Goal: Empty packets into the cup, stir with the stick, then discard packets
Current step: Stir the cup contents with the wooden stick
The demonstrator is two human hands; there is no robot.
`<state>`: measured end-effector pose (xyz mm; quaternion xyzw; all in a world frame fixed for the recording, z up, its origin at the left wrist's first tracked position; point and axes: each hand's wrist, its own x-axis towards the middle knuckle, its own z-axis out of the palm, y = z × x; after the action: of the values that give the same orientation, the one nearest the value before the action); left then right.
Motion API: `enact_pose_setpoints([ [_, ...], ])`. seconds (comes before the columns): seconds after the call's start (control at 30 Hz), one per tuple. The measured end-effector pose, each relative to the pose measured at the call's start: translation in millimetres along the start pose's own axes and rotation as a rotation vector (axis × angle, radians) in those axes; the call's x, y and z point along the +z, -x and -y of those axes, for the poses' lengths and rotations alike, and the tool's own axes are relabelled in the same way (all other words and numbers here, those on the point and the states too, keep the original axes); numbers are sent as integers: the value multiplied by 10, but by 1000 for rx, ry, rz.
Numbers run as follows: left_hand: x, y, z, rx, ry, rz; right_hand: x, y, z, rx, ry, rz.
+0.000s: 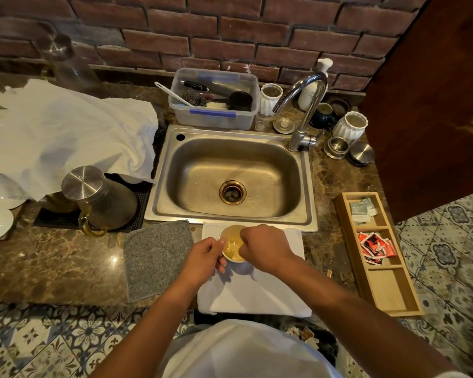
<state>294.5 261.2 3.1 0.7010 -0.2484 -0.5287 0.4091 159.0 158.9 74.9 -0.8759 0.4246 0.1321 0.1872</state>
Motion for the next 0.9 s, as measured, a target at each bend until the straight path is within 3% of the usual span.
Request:
enact_pose_setpoints([
  [0.17, -5, 15, -19, 10, -2, 5, 61, -2, -4, 18, -81, -100],
  [0.3, -17, 35, -20, 6, 11, 8, 7, 19, -59, 105, -291, -149],
  [0.57, 3, 59, -37, 3, 9, -20, -48, 364, -644, 342, -943, -104],
  [0.7, 1, 54, -34, 14, -4, -14, 133, 677, -944, 358, -1217, -84],
  [0.9, -6, 29, -32, 9, -17, 3, 356, 851, -1106, 363, -1156, -11],
])
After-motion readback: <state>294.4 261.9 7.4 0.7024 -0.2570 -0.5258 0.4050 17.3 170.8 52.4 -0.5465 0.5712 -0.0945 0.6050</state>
